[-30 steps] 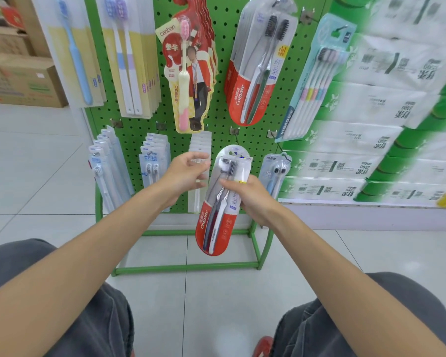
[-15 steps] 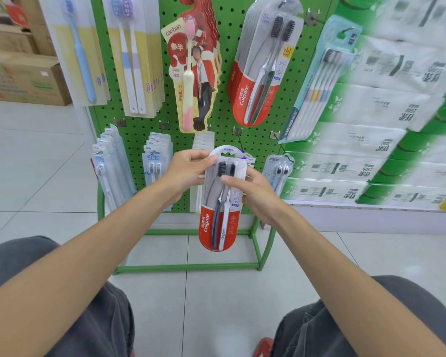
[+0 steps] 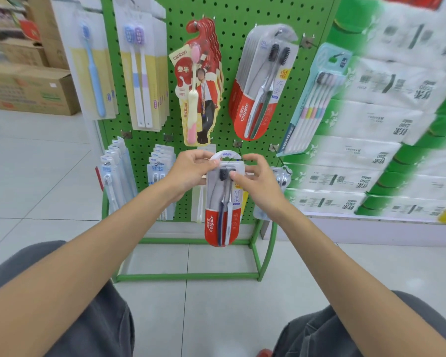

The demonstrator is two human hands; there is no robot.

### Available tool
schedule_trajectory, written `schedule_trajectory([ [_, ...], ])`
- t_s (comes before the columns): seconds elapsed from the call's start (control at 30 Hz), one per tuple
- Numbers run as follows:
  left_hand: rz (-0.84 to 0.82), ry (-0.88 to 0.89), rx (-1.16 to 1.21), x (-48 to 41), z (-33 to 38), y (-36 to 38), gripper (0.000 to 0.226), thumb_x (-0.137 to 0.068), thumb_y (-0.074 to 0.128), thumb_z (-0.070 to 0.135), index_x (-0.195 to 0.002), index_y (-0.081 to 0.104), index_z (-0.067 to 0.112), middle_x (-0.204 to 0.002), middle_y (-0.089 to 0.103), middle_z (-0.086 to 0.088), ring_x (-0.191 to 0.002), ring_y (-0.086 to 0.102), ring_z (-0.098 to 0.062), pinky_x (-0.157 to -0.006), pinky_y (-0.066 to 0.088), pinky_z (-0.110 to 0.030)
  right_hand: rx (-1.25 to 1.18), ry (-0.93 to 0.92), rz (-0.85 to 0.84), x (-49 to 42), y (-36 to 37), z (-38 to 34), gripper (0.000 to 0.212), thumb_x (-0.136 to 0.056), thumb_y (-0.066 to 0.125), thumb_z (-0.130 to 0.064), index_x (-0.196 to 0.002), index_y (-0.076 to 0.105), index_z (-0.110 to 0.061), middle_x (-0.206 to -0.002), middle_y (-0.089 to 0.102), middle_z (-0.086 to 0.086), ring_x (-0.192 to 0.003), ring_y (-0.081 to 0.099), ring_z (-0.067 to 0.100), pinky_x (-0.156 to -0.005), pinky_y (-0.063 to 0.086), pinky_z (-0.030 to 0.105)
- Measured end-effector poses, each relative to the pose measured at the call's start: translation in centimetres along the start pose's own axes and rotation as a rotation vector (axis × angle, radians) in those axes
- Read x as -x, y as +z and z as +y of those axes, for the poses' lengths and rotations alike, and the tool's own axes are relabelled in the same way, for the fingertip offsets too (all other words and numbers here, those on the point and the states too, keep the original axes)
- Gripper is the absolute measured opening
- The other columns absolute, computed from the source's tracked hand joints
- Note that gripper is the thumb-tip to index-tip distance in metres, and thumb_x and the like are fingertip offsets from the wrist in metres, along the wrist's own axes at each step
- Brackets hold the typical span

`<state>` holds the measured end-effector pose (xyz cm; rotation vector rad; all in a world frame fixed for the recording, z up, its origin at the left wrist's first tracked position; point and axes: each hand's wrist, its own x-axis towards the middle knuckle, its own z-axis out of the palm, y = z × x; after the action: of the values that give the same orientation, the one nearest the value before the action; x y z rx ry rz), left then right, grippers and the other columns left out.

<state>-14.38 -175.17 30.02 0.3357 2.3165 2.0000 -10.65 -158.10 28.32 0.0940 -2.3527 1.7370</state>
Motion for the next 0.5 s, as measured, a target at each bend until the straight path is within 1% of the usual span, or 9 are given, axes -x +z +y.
schedule_trajectory([
  [0.07,0.013,0.023,-0.037,-0.1,1.5,-0.1,0.009,-0.094,0.066,0.022,-0.103,0.065,0.022,-0.107,0.069,-0.001,-0.096,0.066,-0.008,-0.060,0.053,-0.018,0.158,-0.121,0.027,-0.5,-1.2,-1.8,0.046,-0.089,0.070,-0.025,-0.129,0.048,-0.028,-0.105,0.060,-0.008,-0.093,0.064,0.013,-0.075,0.056,0.026],
  [0.1,0.020,0.045,-0.064,-0.3,2.4,-0.1,0.011,-0.094,0.066,0.022,-0.104,0.066,0.022,-0.114,0.068,-0.003,-0.103,0.066,-0.011,-0.062,0.055,-0.021,0.221,-0.158,0.023,-0.9,-1.7,-2.7,0.044,-0.089,0.070,-0.026,-0.129,0.051,-0.027,-0.105,0.060,-0.007,-0.093,0.063,0.013,-0.073,0.055,0.023],
  [0.13,0.026,0.071,-0.090,-0.4,3.5,-0.1,0.012,-0.093,0.066,0.022,-0.105,0.067,0.022,-0.116,0.067,-0.004,-0.105,0.065,-0.014,-0.065,0.058,-0.025,0.278,-0.182,0.020,-1.2,-2.3,-3.6,0.044,-0.089,0.070,-0.028,-0.129,0.053,-0.026,-0.107,0.061,-0.006,-0.096,0.062,0.012,-0.073,0.052,0.020],
  [0.17,0.033,0.096,-0.108,-0.6,4.7,0.0,0.013,-0.093,0.066,0.020,-0.106,0.068,0.022,-0.112,0.069,-0.004,-0.103,0.066,-0.016,-0.070,0.060,-0.030,0.330,-0.204,0.025,-1.6,-2.8,-4.5,0.044,-0.088,0.070,-0.030,-0.129,0.054,-0.025,-0.108,0.062,-0.005,-0.099,0.061,0.011,-0.075,0.050,0.018],
  [0.23,0.060,0.130,-0.136,-1.0,7.3,-0.1,0.014,-0.092,0.066,0.017,-0.105,0.070,0.022,-0.101,0.071,-0.003,-0.095,0.067,-0.017,-0.079,0.059,-0.036,0.396,-0.247,0.046,-2.3,-3.9,-6.5,0.044,-0.089,0.070,-0.032,-0.129,0.055,-0.023,-0.108,0.062,-0.003,-0.101,0.059,0.011,-0.080,0.048,0.020],
  [0.3,0.115,0.172,-0.193,-1.8,10.0,-0.3,0.016,-0.091,0.067,0.015,-0.104,0.073,0.020,-0.101,0.069,0.001,-0.093,0.063,-0.014,-0.084,0.057,-0.035,0.415,-0.276,0.066,-2.9,-5.0,-8.8,0.041,-0.090,0.068,-0.030,-0.128,0.057,-0.022,-0.108,0.062,-0.001,-0.099,0.059,0.014,-0.083,0.051,0.026],
  [0.33,0.143,0.192,-0.242,-2.4,11.3,-0.5,0.016,-0.090,0.068,0.014,-0.104,0.074,0.018,-0.102,0.066,0.003,-0.094,0.061,-0.012,-0.084,0.054,-0.033,0.413,-0.286,0.075,-3.3,-5.6,-10.0,0.039,-0.090,0.068,-0.029,-0.127,0.057,-0.022,-0.108,0.062,0.000,-0.098,0.060,0.015,-0.084,0.051,0.028],
  [0.4,0.191,0.220,-0.347,-3.6,13.9,-0.9,0.014,-0.088,0.067,0.011,-0.098,0.075,0.014,-0.101,0.064,0.005,-0.091,0.058,-0.010,-0.082,0.049,-0.029,0.406,-0.309,0.098,-4.3,-6.6,-12.2,0.034,-0.092,0.065,-0.025,-0.125,0.058,-0.020,-0.109,0.062,0.001,-0.098,0.060,0.015,-0.081,0.052,0.027],
  [0.5,0.251,0.221,-0.476,-5.8,17.2,-1.5,0.011,-0.084,0.065,0.007,-0.085,0.074,0.012,-0.083,0.062,0.004,-0.076,0.061,-0.015,-0.079,0.059,-0.037,0.401,-0.356,0.174,-6.2,-7.7,-15.2,0.019,-0.093,0.061,-0.015,-0.111,0.062,-0.021,-0.103,0.064,0.001,-0.093,0.060,0.014,-0.076,0.052,0.025],
])
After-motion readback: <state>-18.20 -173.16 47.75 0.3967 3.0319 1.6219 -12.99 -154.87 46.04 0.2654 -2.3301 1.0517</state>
